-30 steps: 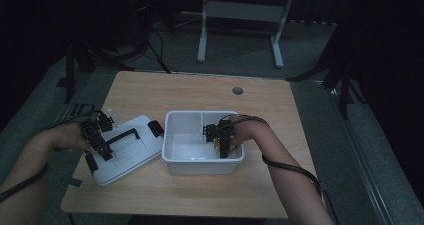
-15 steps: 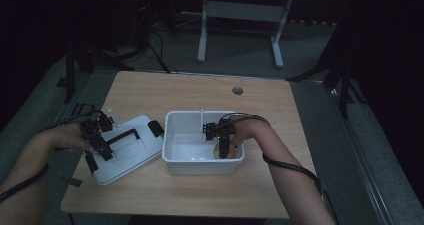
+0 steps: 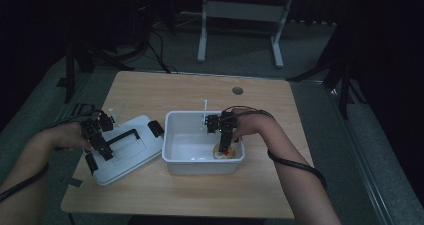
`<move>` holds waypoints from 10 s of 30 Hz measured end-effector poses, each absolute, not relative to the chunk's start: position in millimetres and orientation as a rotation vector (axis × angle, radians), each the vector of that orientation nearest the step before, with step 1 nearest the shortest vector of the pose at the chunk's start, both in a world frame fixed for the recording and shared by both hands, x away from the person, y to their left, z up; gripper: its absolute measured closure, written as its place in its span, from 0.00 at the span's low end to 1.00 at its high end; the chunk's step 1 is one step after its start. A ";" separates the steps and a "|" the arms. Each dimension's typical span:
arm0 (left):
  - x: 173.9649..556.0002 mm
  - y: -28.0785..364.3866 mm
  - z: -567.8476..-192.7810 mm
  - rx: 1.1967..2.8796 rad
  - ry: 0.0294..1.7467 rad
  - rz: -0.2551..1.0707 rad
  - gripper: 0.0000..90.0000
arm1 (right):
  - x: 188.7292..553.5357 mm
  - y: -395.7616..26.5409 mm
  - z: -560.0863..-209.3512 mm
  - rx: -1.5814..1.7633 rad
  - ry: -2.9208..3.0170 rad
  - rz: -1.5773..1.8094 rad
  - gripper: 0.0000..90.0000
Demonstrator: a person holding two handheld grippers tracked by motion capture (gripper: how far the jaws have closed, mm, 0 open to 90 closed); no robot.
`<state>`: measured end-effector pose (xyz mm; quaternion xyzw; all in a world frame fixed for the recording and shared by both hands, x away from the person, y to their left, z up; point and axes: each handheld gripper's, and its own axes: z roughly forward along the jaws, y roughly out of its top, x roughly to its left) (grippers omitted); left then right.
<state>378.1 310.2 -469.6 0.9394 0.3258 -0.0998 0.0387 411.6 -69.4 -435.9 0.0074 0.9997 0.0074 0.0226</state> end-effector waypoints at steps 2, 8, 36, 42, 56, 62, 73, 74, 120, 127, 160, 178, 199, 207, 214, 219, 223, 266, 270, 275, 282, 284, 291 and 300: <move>378.3 309.8 -469.3 2.882 0.994 -0.306 0.37 | 410.1 -70.8 -430.1 0.000 3.087 0.028 0.15; 378.7 309.9 -468.5 2.883 0.995 -0.305 0.37 | 407.0 -75.8 -410.8 -0.003 3.069 0.090 0.15; 377.1 308.7 -463.0 2.890 0.985 -0.274 0.36 | 405.5 -165.0 -387.1 0.161 3.026 0.095 0.16; 377.1 308.7 -463.7 2.900 0.967 -0.264 0.36 | 405.3 -177.4 -401.1 0.179 3.040 0.081 0.16; 376.0 310.5 -466.6 2.902 0.948 -0.228 0.36 | 402.8 -200.1 -433.1 0.234 3.071 0.088 0.16; 376.5 311.5 -468.9 2.886 0.942 -0.183 0.36 | 398.7 -211.8 -452.0 0.260 3.085 0.070 0.16; 379.0 310.1 -473.6 2.913 0.914 -0.125 0.48 | 395.4 -229.8 -469.6 0.322 3.102 0.052 0.17; 379.0 310.0 -475.1 2.921 0.918 -0.146 0.53 | 395.4 -230.2 -469.7 0.326 3.102 0.055 0.17; 374.0 321.9 -460.9 2.962 0.955 -0.133 0.93 | 394.8 -239.6 -469.3 0.394 3.108 0.090 0.18; 369.0 327.7 -443.9 2.936 0.948 -0.112 0.93 | 394.6 -241.1 -468.8 0.389 3.107 0.087 0.18; 371.0 264.2 -340.4 2.936 0.669 0.056 0.93 | 389.9 -240.1 -462.4 0.375 3.100 0.093 0.18; 389.1 182.3 -323.3 2.945 0.417 0.060 0.93 | 385.9 -248.1 -462.5 0.390 3.099 0.086 0.18; 408.3 85.9 -340.8 2.985 0.178 0.020 0.93 | 381.5 -260.6 -464.2 0.410 3.099 0.090 0.18; 413.5 66.9 -356.8 3.001 0.119 -0.031 0.93 | 381.2 -258.4 -467.1 0.396 3.103 0.086 0.18; 414.7 64.2 -359.0 3.017 0.127 -0.035 0.93 | 381.5 -257.4 -468.5 0.399 3.105 0.078 0.18; 412.8 65.4 -360.9 3.018 0.139 -0.047 0.93 | 381.6 -257.5 -469.1 0.400 3.105 0.076 0.18; 412.2 65.0 -364.1 3.023 0.137 -0.052 0.93 | 382.3 -256.5 -470.1 0.401 3.107 0.068 0.18; 403.8 145.7 -383.7 2.810 0.403 0.067 0.01 | 382.6 -251.3 -471.5 0.390 3.105 0.074 0.18; 398.7 164.3 -387.9 2.787 0.440 0.060 0.01 | 383.1 -249.7 -472.6 0.384 3.111 0.069 0.18; 392.9 186.0 -393.6 2.784 0.482 0.051 0.01 | 383.9 -248.1 -474.3 0.384 3.113 0.068 0.18; 385.6 209.4 -399.8 2.790 0.535 0.043 0.01 | 384.3 -246.8 -475.3 0.384 3.116 0.062 0.18; 384.0 213.8 -402.2 2.787 0.549 0.039 0.01 | 384.2 -246.1 -474.9 0.383 3.114 0.066 0.18; 379.5 225.7 -412.1 2.800 0.569 0.036 0.01 | 385.5 -247.3 -474.6 0.386 3.095 0.078 0.18; 374.4 235.4 -428.7 2.803 0.596 -0.001 0.01 | 384.3 -250.7 -476.4 0.403 3.104 0.062 0.18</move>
